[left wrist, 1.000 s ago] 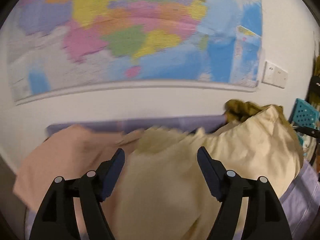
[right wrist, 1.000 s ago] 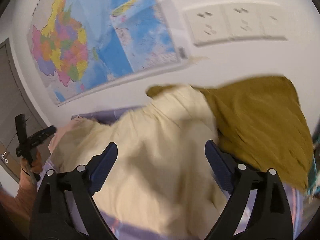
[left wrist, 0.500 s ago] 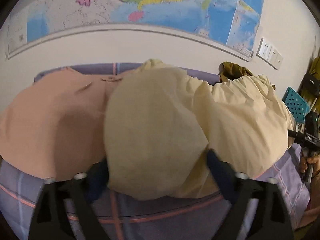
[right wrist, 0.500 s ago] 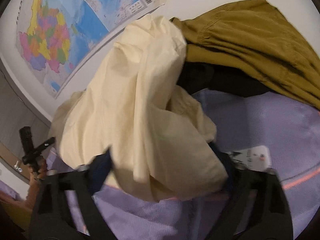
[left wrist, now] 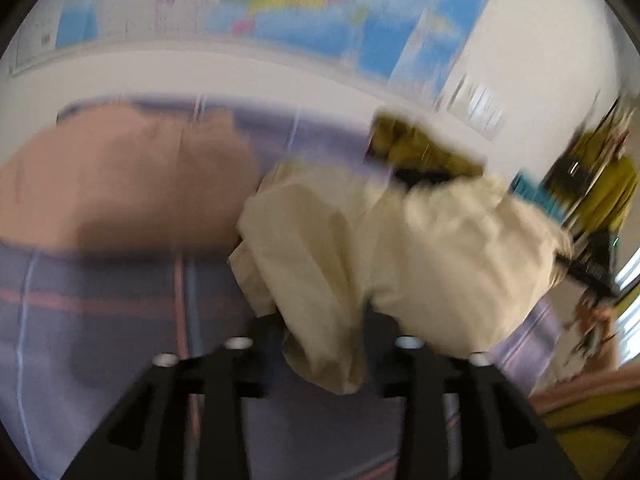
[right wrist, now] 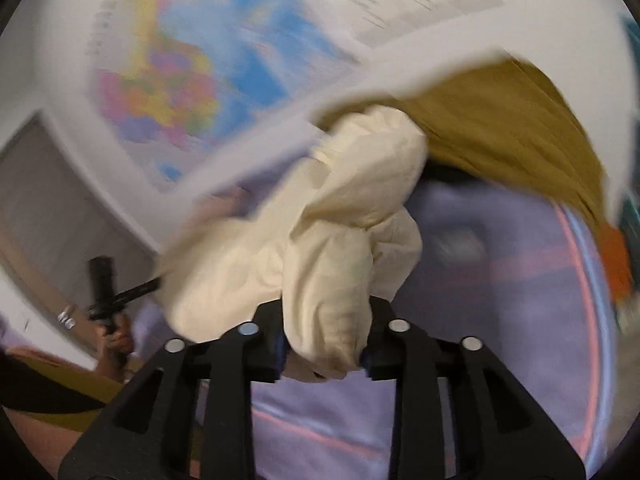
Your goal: Fold large clothes
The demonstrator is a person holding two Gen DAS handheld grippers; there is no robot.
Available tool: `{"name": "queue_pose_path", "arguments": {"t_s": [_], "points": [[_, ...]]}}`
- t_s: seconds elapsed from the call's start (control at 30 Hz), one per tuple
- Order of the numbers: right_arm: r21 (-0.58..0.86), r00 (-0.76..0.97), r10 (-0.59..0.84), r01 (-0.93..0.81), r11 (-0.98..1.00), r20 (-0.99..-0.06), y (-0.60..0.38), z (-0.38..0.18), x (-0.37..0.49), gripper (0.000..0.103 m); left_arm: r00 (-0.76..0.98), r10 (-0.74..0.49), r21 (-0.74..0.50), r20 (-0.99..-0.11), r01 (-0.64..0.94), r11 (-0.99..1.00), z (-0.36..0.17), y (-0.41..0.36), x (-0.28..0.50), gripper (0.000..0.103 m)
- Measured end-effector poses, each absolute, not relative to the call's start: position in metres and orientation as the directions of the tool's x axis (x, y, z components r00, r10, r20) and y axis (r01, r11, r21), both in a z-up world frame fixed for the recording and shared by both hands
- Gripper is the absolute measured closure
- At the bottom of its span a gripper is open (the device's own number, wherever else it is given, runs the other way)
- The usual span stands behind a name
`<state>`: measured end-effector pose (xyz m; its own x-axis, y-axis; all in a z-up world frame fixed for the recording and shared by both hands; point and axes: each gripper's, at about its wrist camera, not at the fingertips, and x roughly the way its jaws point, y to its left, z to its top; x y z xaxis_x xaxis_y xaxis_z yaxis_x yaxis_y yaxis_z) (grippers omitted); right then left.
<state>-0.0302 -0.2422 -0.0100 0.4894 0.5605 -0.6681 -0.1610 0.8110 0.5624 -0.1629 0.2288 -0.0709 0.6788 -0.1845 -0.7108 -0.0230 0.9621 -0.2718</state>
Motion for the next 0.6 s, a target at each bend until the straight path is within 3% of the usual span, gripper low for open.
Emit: {"name": "queue_pose_path", "arguments": {"t_s": [0.03, 0.07, 0.1, 0.2, 0.27, 0.37, 0.47, 0.6], "points": [[0.533, 0.450, 0.510, -0.085, 0.842, -0.734, -0.248, -0.029, -0.031, 0.066, 0.655, -0.146, -0.226, -0.742, -0.039, 0.973, -0.081, 0.224, -0.162, 0.055], [0.496, 0.414, 0.462, -0.030, 0.868, -0.784, -0.252, -0.046, -0.031, 0.049, 0.657, -0.125, -0.200, -0.744, -0.040, 0.979, -0.082, 0.222, -0.162, 0.050], [0.501, 0.415, 0.453, 0.008, 0.865, -0.789, -0.257, -0.054, -0.032, 0.039, 0.669, -0.096, -0.174, -0.737, -0.051, 0.983, -0.077, 0.221, -0.162, 0.045], [0.485, 0.486, 0.410, 0.033, 0.874, -0.772, -0.260, -0.040, -0.032, 0.036, 0.745, -0.101, -0.195, -0.660, -0.040, 0.980, -0.049, 0.225, -0.167, 0.035], [0.400, 0.574, 0.319, 0.018, 0.916, -0.755, -0.254, -0.013, -0.032, 0.024, 0.803, -0.101, -0.189, -0.588, -0.015, 0.982, -0.026, 0.226, -0.170, 0.020], [0.351, 0.649, 0.298, -0.051, 0.935, -0.700, -0.240, 0.013, -0.027, 0.023, 0.838, -0.085, -0.167, -0.539, -0.007, 0.986, -0.002, 0.224, -0.165, 0.018], [0.339, 0.631, 0.368, -0.172, 0.925, -0.683, -0.204, 0.016, -0.010, 0.023, 0.806, -0.065, -0.072, -0.588, 0.028, 0.997, -0.003, 0.200, -0.141, 0.018], [0.267, 0.550, 0.372, -0.264, 0.927, -0.747, -0.143, -0.006, 0.022, 0.024, 0.699, -0.051, 0.021, -0.713, 0.093, 0.995, -0.037, 0.166, -0.092, 0.019]]}}
